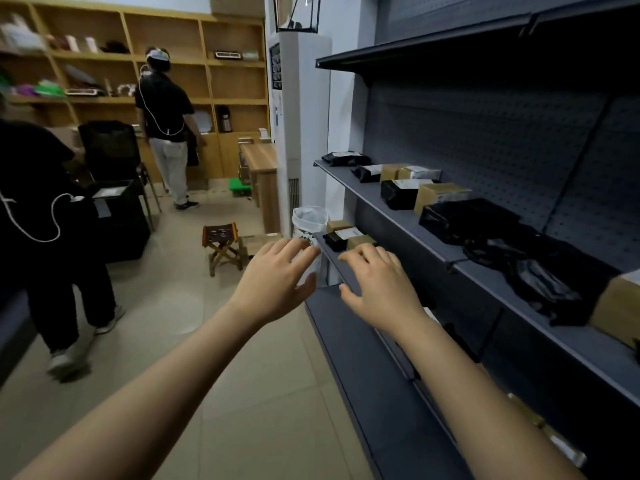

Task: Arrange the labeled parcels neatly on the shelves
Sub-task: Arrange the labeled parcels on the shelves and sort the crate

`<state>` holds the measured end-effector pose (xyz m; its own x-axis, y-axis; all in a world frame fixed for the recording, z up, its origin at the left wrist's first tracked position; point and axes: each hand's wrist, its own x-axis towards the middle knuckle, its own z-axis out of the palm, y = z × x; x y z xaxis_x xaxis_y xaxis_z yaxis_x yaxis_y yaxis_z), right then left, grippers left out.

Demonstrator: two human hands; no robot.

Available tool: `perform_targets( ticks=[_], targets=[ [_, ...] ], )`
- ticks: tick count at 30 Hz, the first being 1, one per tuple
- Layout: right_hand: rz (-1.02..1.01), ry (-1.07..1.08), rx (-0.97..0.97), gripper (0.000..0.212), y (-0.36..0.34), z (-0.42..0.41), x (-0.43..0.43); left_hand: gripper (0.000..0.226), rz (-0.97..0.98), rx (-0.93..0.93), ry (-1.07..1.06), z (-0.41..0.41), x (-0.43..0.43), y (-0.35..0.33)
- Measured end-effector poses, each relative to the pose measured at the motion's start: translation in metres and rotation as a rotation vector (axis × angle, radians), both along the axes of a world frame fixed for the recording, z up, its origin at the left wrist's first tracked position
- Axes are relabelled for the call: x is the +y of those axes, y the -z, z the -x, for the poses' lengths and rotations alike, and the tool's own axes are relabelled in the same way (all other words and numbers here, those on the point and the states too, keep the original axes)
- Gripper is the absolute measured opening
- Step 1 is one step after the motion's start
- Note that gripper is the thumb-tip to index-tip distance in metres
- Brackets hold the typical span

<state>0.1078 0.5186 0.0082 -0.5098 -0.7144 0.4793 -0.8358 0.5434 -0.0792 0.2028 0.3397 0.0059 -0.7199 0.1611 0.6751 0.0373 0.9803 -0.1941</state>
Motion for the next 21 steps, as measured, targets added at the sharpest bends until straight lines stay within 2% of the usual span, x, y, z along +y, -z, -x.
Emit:
perform_targets(
  ticks=[7,16,21],
  targets=[
    [0.006,0.027,-0.003,0.041,0.005,0.087,-0.081,0.039,0.022,-0.016,0.013,0.088,-0.085,0.005],
    [0.005,0.171,-0.011,0.04,-0.002,0.191,-0.212,0.03,0.037,0.009,0.146,0.216,-0.231,-0.003],
    [0.022,0.261,-0.046,0.041,-0.007,0.249,-0.269,0.032,0.058,-0.023,0.206,0.289,-0.298,-0.011]
  ],
)
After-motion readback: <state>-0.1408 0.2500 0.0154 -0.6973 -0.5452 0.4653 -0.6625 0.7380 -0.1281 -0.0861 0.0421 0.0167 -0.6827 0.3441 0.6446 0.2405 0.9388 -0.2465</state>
